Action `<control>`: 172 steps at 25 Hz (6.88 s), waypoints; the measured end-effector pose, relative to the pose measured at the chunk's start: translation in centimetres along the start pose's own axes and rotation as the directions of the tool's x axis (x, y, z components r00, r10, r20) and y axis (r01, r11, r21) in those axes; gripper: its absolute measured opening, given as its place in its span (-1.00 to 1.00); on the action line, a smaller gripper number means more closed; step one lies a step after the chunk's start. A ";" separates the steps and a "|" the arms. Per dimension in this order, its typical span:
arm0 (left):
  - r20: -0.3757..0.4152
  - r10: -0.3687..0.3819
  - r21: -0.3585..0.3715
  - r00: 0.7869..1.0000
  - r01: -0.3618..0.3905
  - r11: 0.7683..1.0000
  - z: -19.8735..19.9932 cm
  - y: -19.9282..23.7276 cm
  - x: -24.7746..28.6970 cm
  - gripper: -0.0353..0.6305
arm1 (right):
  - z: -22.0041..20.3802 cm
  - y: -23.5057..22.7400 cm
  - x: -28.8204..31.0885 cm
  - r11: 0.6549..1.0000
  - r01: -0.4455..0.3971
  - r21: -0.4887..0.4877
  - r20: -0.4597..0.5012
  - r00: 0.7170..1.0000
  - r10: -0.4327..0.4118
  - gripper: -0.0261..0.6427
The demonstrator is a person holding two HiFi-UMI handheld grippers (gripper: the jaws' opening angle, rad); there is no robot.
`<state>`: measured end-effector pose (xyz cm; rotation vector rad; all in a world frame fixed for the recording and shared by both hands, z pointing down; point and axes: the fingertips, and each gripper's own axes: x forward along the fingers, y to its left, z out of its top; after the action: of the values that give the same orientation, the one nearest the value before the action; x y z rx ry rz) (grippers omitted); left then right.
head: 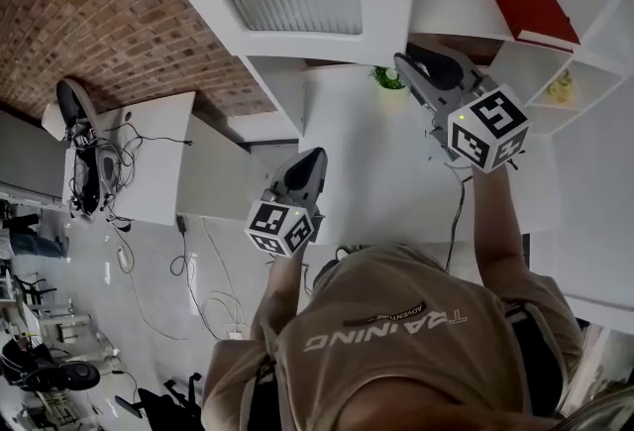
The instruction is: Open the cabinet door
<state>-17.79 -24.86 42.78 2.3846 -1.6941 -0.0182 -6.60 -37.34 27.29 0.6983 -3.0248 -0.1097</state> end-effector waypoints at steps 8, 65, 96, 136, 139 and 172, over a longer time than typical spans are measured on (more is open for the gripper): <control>-0.014 0.081 -0.020 0.997 -0.081 0.996 -2.2 -1.0 -1.2 -0.87 | 0.0 1.6 -0.6 0.998 -0.057 -0.026 0.005 0.998 0.057 -0.69; -0.037 -0.246 0.031 0.969 0.247 0.968 -2.6 5.7 -19.5 -0.87 | 1.7 22.4 -2.9 0.934 0.357 -0.027 -0.001 0.934 -0.357 -0.72; -0.019 -0.183 -0.010 0.983 0.183 0.983 -3.8 9.7 -23.8 -0.87 | 2.7 33.4 3.9 0.970 0.232 -0.077 0.032 0.973 -0.231 -0.72; -0.051 -0.274 -0.021 0.960 0.273 0.962 -5.4 6.7 -21.1 -0.87 | -6.1 31.7 -1.3 0.959 0.284 0.014 -0.134 0.951 -0.280 -0.88; -0.048 -0.272 0.019 0.961 0.274 0.962 -4.6 5.5 -20.7 -0.87 | -6.8 31.2 -2.5 0.956 0.291 0.026 -0.115 0.951 -0.286 -0.88; -0.005 -0.158 0.132 0.987 0.157 0.979 0.0 0.3 -18.0 -0.87 | -11.3 24.2 -10.6 0.928 0.370 -0.041 -0.117 0.921 -0.372 -0.88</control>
<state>-24.11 -8.17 40.81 2.6129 -1.5495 0.0642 -7.07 -11.71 40.25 1.2213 -2.7345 -0.0995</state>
